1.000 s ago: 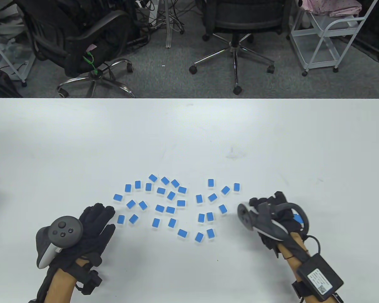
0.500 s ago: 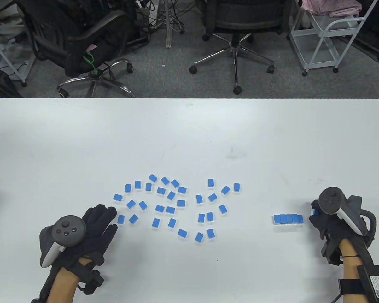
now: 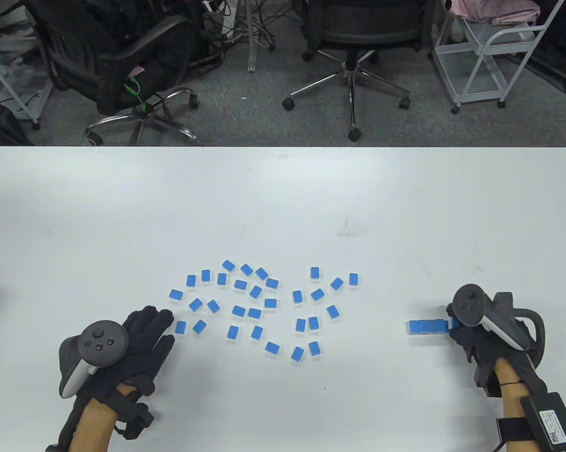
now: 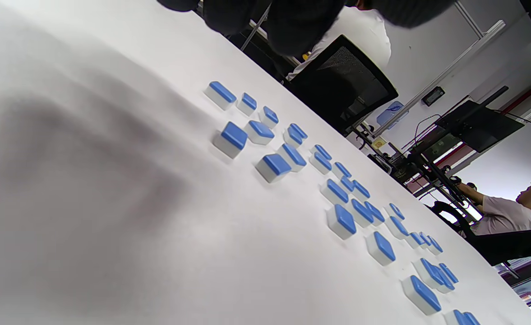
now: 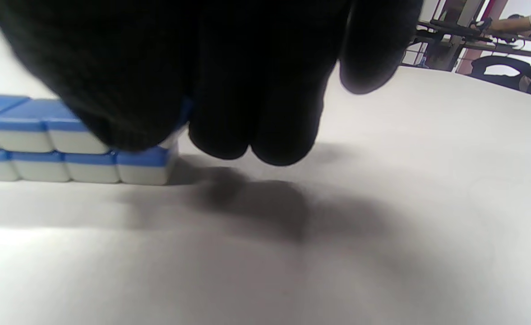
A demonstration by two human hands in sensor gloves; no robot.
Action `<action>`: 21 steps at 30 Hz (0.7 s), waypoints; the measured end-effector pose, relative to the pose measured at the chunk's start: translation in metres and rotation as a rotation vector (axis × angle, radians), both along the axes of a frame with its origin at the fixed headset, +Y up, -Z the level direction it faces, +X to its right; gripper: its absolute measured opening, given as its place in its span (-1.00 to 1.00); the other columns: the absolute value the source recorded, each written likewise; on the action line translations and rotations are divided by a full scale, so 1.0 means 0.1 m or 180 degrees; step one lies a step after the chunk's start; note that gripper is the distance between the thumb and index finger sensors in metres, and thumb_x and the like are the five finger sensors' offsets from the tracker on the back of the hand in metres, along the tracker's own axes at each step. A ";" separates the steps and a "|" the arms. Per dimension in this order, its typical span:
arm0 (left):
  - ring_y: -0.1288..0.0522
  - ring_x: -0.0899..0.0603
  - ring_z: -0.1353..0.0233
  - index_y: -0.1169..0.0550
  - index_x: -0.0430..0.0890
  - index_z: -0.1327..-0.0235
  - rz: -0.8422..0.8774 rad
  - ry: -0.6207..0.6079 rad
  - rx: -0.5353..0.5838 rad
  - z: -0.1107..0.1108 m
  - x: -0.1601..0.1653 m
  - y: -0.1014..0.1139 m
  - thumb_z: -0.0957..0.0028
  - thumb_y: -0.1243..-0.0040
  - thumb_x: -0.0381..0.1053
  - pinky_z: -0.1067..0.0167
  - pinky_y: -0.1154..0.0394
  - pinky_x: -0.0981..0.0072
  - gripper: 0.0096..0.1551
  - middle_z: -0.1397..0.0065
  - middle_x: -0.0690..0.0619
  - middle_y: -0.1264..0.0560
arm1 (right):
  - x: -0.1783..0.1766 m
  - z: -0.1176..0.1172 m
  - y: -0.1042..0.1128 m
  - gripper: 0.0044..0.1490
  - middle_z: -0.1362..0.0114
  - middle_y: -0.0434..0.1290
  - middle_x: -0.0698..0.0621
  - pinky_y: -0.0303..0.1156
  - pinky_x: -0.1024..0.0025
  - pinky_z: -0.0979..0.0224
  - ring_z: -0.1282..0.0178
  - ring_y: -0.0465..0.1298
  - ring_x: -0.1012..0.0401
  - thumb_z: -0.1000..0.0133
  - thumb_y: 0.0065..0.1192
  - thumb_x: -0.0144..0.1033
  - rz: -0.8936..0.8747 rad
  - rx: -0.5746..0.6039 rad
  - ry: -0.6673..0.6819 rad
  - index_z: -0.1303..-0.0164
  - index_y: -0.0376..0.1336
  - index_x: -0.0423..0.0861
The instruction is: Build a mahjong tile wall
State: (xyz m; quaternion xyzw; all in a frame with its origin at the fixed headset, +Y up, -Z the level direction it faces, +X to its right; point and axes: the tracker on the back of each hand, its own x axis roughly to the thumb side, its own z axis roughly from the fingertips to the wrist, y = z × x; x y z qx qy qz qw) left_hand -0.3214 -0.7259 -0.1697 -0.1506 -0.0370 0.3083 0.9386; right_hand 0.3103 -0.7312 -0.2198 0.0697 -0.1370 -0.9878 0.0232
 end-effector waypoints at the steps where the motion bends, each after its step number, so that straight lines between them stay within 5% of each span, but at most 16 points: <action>1: 0.16 -0.27 -0.71 -0.19 0.16 -0.64 0.0002 0.0000 0.0000 0.00 0.00 0.00 -0.08 0.18 0.40 -0.51 0.20 -0.41 -0.18 -0.76 0.00 0.04 | -0.01 0.00 0.00 -0.30 -0.21 0.63 0.15 0.29 -0.15 -0.60 -0.25 0.65 0.13 0.22 0.54 -0.10 0.0005 0.0005 0.0013 -0.16 0.35 0.13; 21: 0.15 -0.27 -0.71 -0.19 0.16 -0.64 0.0006 -0.0010 0.0035 0.02 -0.03 0.00 -0.07 0.18 0.40 -0.51 0.19 -0.41 -0.18 -0.76 -0.01 0.04 | -0.07 0.02 0.00 -0.31 -0.22 0.63 0.16 0.29 -0.15 -0.59 -0.27 0.63 0.13 0.20 0.52 -0.14 0.0049 0.0010 0.0056 -0.19 0.34 0.15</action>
